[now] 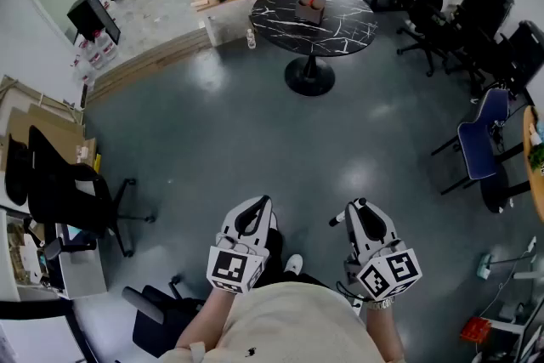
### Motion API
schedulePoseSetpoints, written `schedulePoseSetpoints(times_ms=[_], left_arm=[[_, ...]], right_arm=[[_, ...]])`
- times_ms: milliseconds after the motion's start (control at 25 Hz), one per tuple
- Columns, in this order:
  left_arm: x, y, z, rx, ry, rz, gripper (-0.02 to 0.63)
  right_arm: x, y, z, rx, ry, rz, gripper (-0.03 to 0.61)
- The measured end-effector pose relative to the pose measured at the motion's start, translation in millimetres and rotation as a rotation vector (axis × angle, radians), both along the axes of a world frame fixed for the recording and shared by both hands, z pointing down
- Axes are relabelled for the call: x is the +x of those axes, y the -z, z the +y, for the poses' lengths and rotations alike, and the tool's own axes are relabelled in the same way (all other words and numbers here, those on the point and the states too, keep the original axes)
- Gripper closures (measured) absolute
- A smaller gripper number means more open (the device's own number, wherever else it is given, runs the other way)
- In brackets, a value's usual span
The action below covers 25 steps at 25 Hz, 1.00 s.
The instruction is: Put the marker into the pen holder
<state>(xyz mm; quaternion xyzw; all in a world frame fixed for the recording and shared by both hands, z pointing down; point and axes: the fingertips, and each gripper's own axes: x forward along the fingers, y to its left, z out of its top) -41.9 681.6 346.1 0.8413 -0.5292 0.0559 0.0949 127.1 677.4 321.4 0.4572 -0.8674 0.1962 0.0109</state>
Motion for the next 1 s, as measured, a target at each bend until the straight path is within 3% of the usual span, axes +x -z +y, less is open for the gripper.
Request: schedulePoseSetpoints(times_ms=[240, 480, 600, 1000], left_arm=[[-27.9, -23.8, -81.5, -0.027, 0.000, 0.019, 0.606], [-58.0, -12.9, -182.2, 0.020, -0.026, 0.048, 0.606], [-71.2, -19.0, -224.0, 0.002, -0.053, 0.060, 0.606], [-76.7, -27.9, -315.9, -0.021, -0.113, 0.055, 0.606]], right_arm=[[-26.2, -19.4, -75.8, -0.028, -0.009, 0.025, 0.505], [-72.3, -14.5, -165.2, -0.029, 0.009, 0.065, 0.505], [-89.9, -12.4, -201.7, -0.025, -0.003, 0.081, 0.505], [-103.2, -17.9, -294.9, -0.055, -0.044, 0.093, 0.505]])
